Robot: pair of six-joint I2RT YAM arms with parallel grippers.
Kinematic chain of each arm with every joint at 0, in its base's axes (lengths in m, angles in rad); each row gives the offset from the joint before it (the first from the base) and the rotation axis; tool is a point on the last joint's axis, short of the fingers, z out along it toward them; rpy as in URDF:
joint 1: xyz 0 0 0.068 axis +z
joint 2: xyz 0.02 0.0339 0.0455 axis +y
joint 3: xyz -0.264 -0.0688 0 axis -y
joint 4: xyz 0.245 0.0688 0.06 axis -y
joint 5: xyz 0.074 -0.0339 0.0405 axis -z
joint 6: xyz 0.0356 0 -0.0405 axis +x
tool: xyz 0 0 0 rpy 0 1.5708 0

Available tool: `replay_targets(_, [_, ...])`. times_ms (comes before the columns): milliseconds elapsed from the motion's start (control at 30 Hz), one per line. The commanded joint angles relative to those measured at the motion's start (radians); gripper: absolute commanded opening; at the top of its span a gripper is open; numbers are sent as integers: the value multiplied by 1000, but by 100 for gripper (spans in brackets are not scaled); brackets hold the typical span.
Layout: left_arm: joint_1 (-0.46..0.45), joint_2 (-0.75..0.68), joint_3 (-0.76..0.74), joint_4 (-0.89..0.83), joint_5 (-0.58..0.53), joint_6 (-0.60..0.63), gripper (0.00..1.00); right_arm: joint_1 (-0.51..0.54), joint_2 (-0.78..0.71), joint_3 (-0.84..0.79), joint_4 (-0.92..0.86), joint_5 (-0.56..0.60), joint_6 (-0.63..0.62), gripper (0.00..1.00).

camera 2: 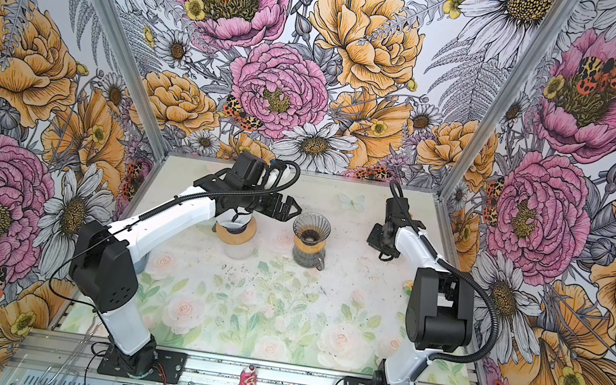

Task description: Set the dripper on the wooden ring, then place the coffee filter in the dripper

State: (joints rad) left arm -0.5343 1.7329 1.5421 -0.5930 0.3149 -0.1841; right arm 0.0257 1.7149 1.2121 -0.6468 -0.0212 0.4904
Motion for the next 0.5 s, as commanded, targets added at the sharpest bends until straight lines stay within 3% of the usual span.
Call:
replay_targets(0, [-5,-25,-13,30,22,3,99,3,-39,-7,10,8,18,21])
replay_targets(200, [-6,-24,-13,36,25,1,99,36,-58,5,22,-32,-34,22])
replay_targets(467, [-7,-30,-22,37,24,2,99,41,-97,-25,16,102,-42,19])
